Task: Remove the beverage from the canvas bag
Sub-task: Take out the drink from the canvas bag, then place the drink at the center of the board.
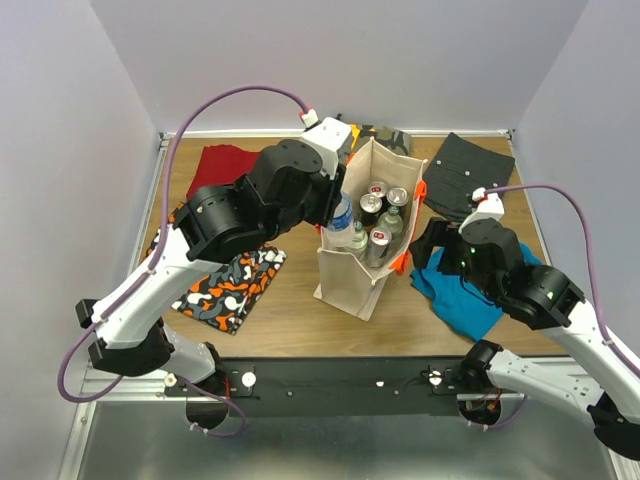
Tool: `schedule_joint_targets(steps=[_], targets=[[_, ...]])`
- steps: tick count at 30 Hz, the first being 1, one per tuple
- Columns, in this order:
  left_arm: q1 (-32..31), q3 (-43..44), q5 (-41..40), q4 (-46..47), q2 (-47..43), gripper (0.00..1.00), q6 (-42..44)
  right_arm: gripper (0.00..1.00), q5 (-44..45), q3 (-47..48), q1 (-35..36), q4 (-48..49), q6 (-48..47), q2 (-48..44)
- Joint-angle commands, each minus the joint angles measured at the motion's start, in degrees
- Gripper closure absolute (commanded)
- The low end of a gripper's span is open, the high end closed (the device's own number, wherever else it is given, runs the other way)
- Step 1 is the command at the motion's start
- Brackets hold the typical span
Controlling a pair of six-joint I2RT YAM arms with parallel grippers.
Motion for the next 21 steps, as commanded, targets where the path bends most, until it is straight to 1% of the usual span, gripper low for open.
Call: schedule_joint_targets(steps=[1,12,14,15,16,21], targets=[[-0.2,0.3,-4.9,5.6,-3.8,1.0,-0.3,0.0,-1.3,0.0,0.4,2.2,-0.2,0.9],[-0.2,3.0,-7.7,4.7,-4.6,1.0,1.3,0.0,-1.0,-0.5,0.5,2.1,-0.1,0.7],[-0.2,0.9,-7.2,6.3,-5.7,1.0,1.0,0.0,-0.9,-0.6,0.5,2.0,0.0,0.6],[-0.2,0.0,-6.3,9.2,-6.3,1.0,1.2,0.0,-1.0,-0.6,0.4,2.0,0.0,0.7],[-0.2,-0.6,-6.0,10.2,-6.8,1.0,1.4,0.0,-1.1,-0.6,0.4,2.2,0.0,0.8],[-0.2,0.9,-7.0,10.5,-6.0,1.0,1.6,0.0,-1.1,-0.1,0.5,2.0,-0.1,1.2]])
